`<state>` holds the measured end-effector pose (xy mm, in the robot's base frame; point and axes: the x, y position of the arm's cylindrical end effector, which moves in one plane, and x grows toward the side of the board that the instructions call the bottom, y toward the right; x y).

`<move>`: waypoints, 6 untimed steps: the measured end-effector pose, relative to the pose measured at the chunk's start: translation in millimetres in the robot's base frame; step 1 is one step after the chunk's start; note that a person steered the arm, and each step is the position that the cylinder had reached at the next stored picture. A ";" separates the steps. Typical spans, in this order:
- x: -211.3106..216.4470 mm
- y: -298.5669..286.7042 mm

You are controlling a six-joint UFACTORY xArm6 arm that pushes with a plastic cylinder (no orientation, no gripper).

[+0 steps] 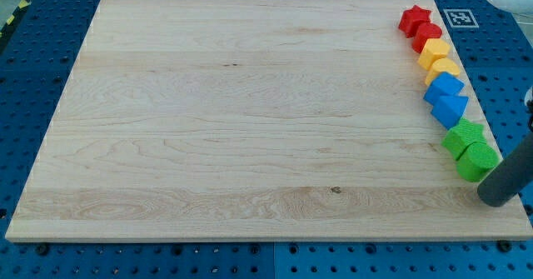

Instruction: Place your arm to the bottom right corner of the board

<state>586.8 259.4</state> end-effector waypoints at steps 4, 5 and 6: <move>3.4 4.2; 5.3 15.9; 5.2 25.3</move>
